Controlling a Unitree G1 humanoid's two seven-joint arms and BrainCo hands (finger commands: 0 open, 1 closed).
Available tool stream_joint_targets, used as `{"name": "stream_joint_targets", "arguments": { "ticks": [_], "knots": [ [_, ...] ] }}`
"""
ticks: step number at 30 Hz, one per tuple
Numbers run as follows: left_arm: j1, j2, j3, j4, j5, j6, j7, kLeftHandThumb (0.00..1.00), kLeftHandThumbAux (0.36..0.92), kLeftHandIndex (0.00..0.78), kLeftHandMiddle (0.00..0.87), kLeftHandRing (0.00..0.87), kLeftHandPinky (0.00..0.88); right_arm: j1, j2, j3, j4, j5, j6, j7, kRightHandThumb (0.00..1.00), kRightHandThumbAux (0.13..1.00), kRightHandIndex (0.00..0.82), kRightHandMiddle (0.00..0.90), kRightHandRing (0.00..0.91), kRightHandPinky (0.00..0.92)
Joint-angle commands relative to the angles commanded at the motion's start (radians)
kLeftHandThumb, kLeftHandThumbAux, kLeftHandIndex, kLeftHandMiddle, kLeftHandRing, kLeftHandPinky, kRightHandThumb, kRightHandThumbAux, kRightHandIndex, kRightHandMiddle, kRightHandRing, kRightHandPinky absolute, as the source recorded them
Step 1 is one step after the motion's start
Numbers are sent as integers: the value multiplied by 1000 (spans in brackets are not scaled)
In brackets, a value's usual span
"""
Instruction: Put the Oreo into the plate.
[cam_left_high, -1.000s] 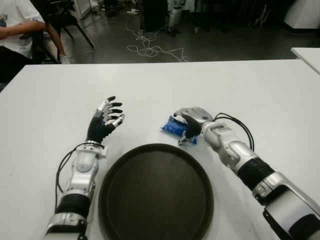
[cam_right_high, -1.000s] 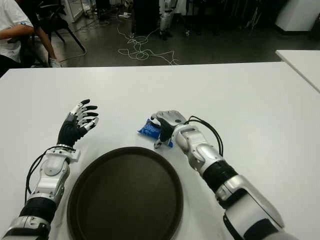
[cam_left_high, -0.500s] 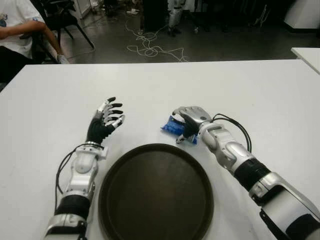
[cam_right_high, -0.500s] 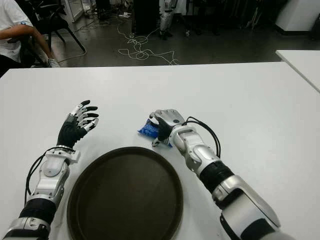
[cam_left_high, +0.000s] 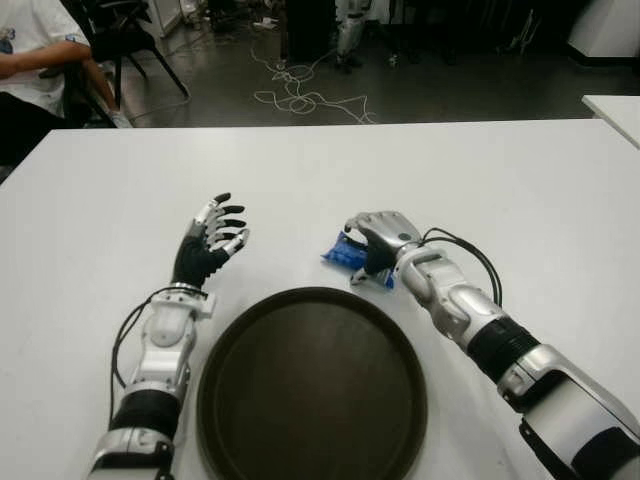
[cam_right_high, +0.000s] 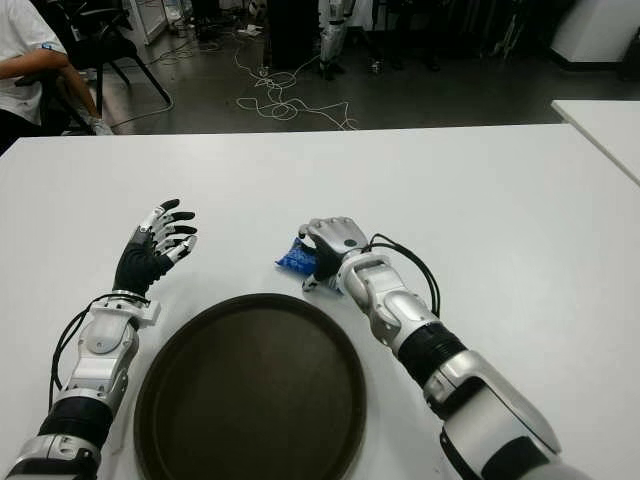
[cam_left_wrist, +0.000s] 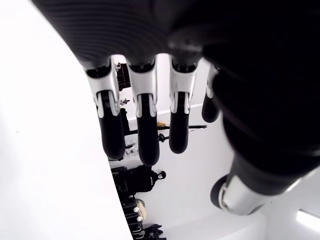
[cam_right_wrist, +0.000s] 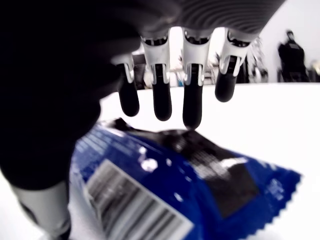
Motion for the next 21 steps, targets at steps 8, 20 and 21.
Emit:
{"name": "stream_joint_targets", "arguments": {
  "ticks": [8,20,21],
  "knots": [
    [5,-1,-1,-7,7,-6,8,428,751,143,264,296,331,0,-7,8,-9,-23,15,-10,274,792,552,656,646,672],
    [7,-4,4,-10,5,3,21,474,746,138,261,299,345,-3,-12,14,-26,-44,34,27,236,843,557,686,697,696],
    [8,-4,4,-10,3,2,19,476,745,139,264,303,346,-4,-13,16,-25,-44,30,27,246,846,549,679,690,689]
  ]
}}
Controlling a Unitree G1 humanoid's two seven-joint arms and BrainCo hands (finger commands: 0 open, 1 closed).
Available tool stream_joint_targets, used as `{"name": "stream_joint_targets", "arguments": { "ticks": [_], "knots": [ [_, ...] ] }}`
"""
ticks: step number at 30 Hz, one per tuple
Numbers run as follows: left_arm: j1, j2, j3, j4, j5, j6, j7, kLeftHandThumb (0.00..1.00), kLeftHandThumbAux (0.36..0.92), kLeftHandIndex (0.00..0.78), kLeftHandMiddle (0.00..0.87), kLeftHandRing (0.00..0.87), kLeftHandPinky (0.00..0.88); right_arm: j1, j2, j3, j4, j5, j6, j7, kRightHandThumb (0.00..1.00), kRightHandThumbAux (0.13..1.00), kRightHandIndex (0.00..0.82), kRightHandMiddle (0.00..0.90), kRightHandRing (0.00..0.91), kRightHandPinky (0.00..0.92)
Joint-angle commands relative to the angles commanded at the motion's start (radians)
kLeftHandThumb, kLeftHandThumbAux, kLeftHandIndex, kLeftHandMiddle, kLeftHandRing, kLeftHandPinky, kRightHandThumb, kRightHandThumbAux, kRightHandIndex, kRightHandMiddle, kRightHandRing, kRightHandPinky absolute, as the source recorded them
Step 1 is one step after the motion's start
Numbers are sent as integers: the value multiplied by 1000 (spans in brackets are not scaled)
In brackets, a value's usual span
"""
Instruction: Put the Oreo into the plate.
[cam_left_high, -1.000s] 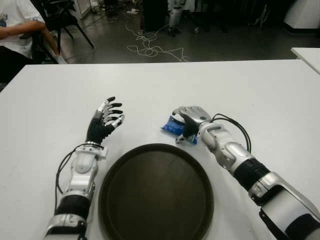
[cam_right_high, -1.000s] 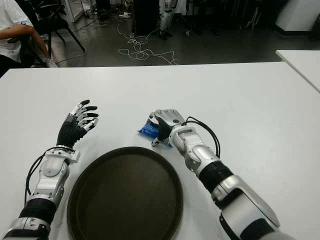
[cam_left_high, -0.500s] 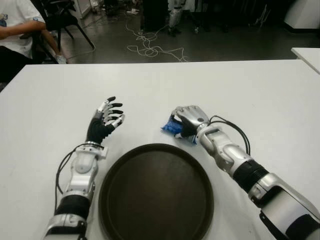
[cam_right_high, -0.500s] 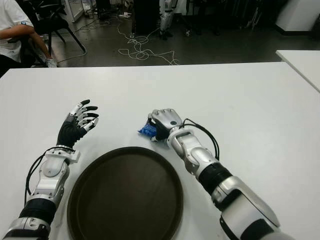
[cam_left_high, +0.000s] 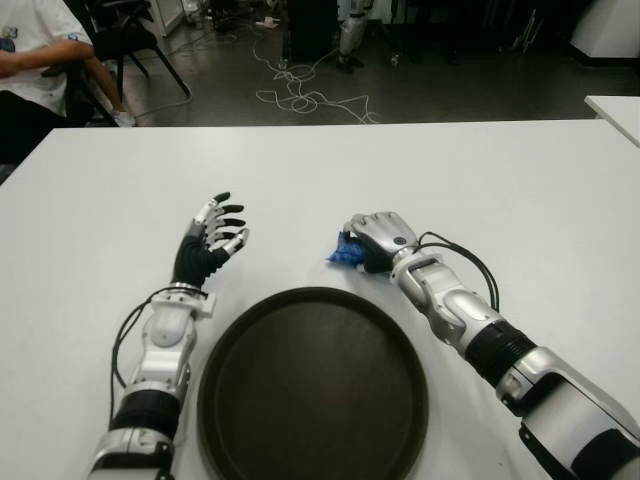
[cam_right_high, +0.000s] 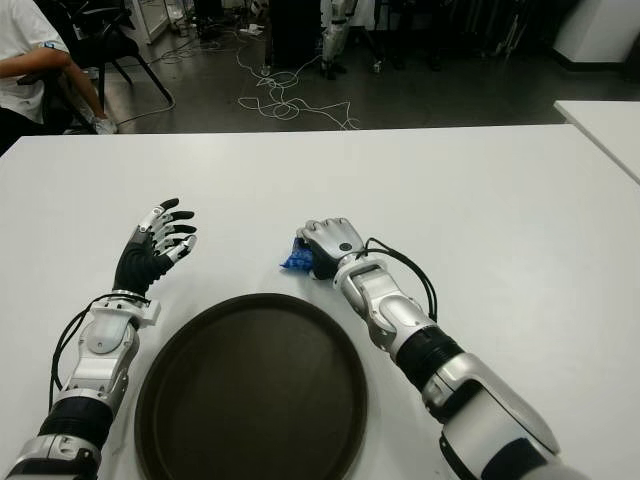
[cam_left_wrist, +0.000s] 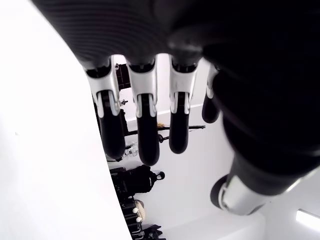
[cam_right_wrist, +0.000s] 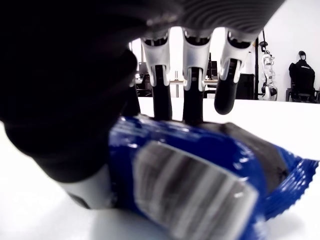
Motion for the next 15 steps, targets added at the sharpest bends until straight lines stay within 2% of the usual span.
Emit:
{"name": "stream_joint_targets", "arguments": {
  "ticks": [1,4,6,8,15],
  "knots": [
    [1,1,0,-1,-1,0,-1,477,743,139,266,306,346,-3,-2,2,0,1,-5,6,253,847,544,675,686,684],
    [1,2,0,-2,0,0,0,496,740,144,269,308,345,-7,-5,6,-1,4,-12,20,547,769,466,657,667,655],
    [2,3,0,-5,2,0,2,506,740,148,270,305,339,-9,-8,6,-3,10,-22,32,619,750,446,644,655,639],
    [3,4,0,-7,4,0,3,507,741,150,268,300,332,-11,-10,4,-4,17,-32,43,664,738,433,633,647,630],
    [7,8,-2,-16,13,10,11,488,748,142,258,285,320,-15,-8,-9,8,38,-52,67,698,730,421,620,658,664]
  ]
}}
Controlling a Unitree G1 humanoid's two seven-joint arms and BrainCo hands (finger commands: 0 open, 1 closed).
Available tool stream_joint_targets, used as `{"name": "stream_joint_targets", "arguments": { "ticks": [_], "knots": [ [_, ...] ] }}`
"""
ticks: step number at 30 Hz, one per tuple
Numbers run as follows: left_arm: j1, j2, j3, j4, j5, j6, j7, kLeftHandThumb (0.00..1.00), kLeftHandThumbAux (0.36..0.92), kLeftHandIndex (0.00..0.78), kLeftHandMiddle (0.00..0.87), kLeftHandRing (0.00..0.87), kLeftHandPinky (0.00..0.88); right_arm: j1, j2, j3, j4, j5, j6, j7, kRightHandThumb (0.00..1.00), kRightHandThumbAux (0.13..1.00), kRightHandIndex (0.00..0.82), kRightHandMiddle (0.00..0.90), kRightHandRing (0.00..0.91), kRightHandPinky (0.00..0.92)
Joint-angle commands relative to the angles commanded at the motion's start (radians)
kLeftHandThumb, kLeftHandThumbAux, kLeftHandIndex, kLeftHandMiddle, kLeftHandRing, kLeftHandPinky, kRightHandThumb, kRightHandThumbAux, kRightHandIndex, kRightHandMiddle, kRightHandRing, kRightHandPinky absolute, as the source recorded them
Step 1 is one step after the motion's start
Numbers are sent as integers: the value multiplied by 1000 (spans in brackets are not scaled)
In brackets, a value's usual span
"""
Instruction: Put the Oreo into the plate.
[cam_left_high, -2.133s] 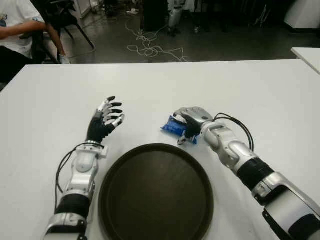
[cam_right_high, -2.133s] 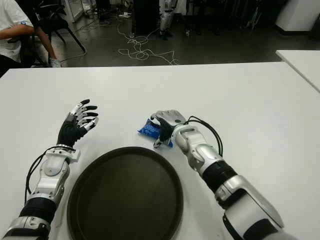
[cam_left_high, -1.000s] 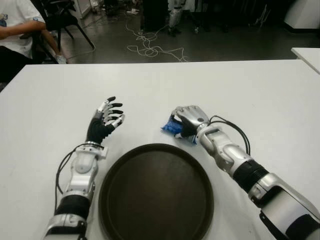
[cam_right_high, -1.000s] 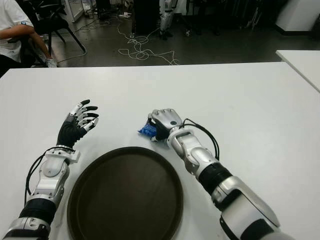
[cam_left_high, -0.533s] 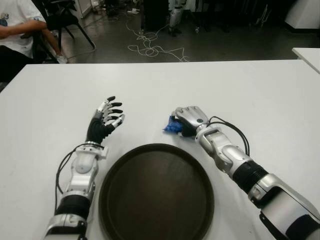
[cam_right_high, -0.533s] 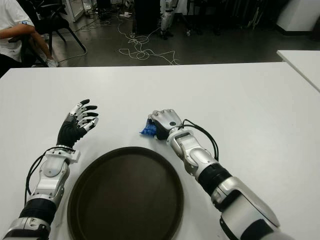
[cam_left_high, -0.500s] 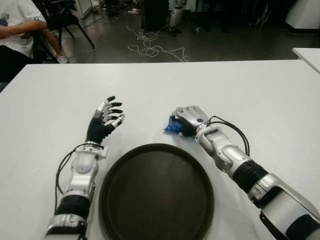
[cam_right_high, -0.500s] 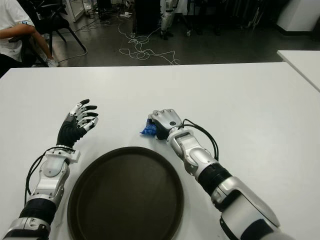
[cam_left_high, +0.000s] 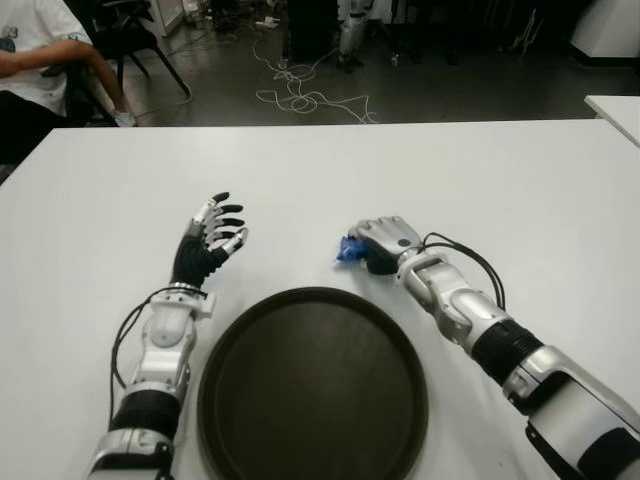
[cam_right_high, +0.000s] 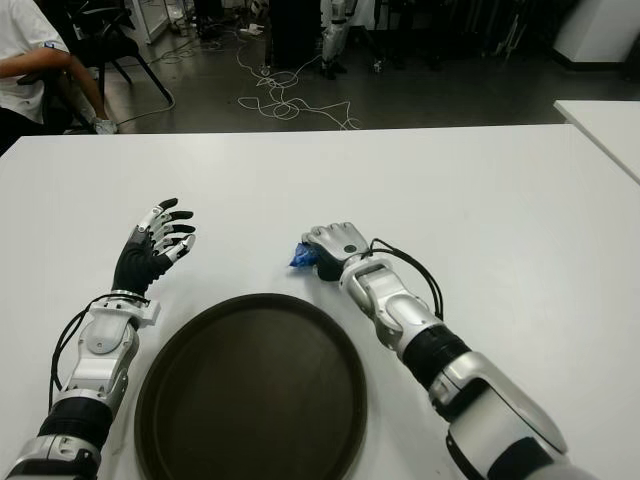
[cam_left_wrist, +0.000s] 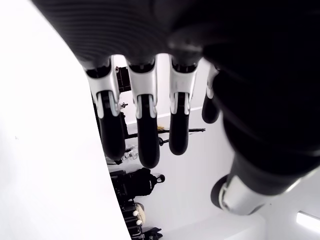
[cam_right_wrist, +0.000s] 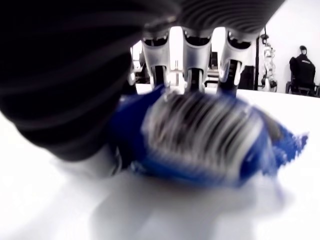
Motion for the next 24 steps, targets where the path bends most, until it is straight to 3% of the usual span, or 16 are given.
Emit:
{"name": "stream_joint_targets", "arguments": {
  "ticks": [10,13,18,24],
  "knots": [
    [-1,1,5,12,-11,-20,-17,479,735,144,255,283,320,-3,15,-20,14,13,15,25,706,729,417,608,665,691],
    [-1,1,5,13,-13,-25,-19,465,732,143,258,287,325,-4,20,-24,18,14,22,28,798,699,413,556,654,694],
    [1,0,7,11,-14,-23,-20,451,733,145,264,296,329,-3,25,-31,25,22,22,16,838,683,427,495,663,707],
    [1,-1,10,10,-23,-18,-29,477,742,144,256,285,313,-6,33,-45,43,30,23,-21,841,683,398,550,561,622]
  ]
}}
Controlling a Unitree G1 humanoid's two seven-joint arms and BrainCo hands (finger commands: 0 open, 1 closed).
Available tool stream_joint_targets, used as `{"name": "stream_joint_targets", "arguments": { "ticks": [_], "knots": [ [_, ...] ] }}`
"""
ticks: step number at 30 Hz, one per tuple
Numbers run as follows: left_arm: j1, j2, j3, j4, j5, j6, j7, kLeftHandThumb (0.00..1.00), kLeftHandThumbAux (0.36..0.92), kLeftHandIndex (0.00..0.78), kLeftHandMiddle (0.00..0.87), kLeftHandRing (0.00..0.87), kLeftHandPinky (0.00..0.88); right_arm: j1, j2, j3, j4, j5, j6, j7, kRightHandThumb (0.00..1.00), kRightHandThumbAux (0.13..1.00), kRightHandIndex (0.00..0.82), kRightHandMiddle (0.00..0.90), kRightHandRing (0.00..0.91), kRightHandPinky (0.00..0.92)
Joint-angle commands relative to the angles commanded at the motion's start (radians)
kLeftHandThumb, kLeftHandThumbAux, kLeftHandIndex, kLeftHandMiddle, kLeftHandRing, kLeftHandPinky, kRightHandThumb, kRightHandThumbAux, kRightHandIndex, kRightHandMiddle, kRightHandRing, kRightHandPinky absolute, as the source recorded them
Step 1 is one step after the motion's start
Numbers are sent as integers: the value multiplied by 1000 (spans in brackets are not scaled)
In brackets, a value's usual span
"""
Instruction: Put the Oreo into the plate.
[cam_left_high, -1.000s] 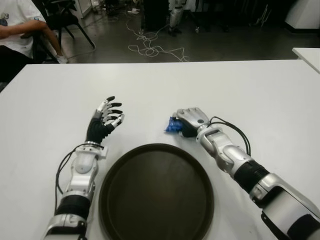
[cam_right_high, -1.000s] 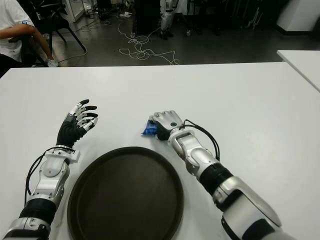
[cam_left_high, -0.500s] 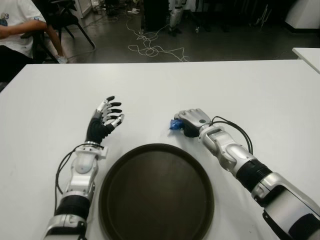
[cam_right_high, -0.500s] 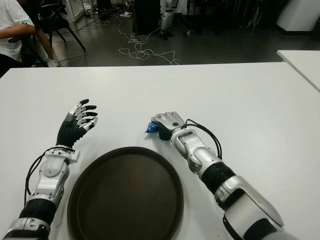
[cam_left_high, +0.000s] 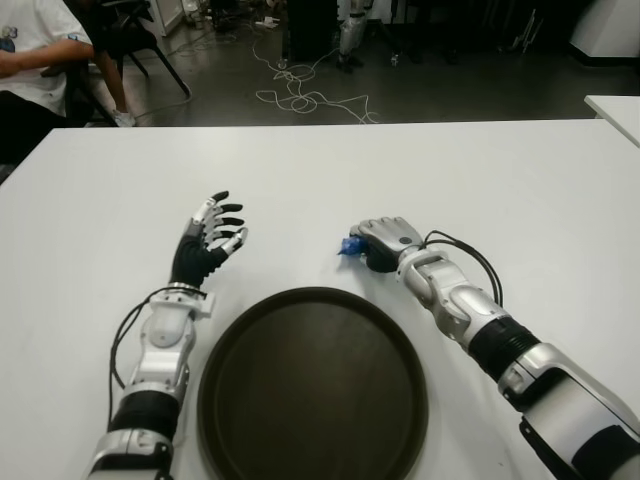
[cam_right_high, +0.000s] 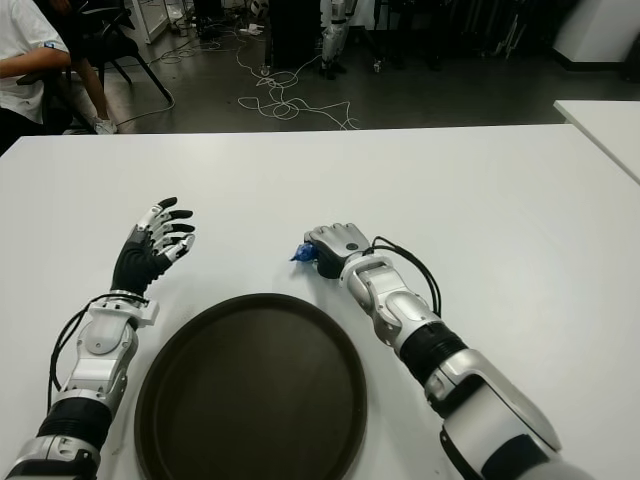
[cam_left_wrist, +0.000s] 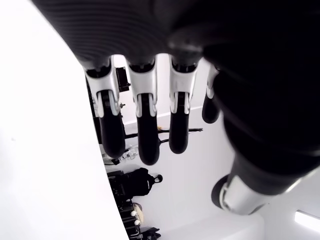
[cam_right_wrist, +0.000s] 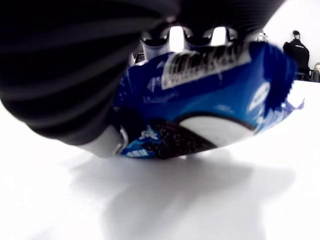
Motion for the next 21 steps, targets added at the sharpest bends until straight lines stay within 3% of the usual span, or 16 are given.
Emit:
{"name": "stream_joint_targets", "arguments": {
  "ticks": [6,10,15,19,21],
  "knots": [
    [-2,0,1,2,-2,-1,-6,475,746,143,253,284,323,-6,12,-26,29,11,13,-61,839,685,390,555,552,621],
    [-2,0,1,2,6,-2,2,470,746,148,257,284,323,-12,20,-46,51,14,19,-120,843,684,396,578,632,692],
    [-6,0,0,10,16,-3,11,441,734,151,266,291,321,-30,21,-69,84,25,5,-193,846,680,426,498,710,746],
    [-11,1,-1,20,25,-9,19,439,739,153,266,292,320,-25,-4,-104,41,36,-19,-248,846,680,428,490,730,757],
    [-13,2,0,26,26,-13,20,450,746,153,264,291,322,0,-30,-129,-33,44,-34,-269,845,680,428,488,746,768]
  ]
}}
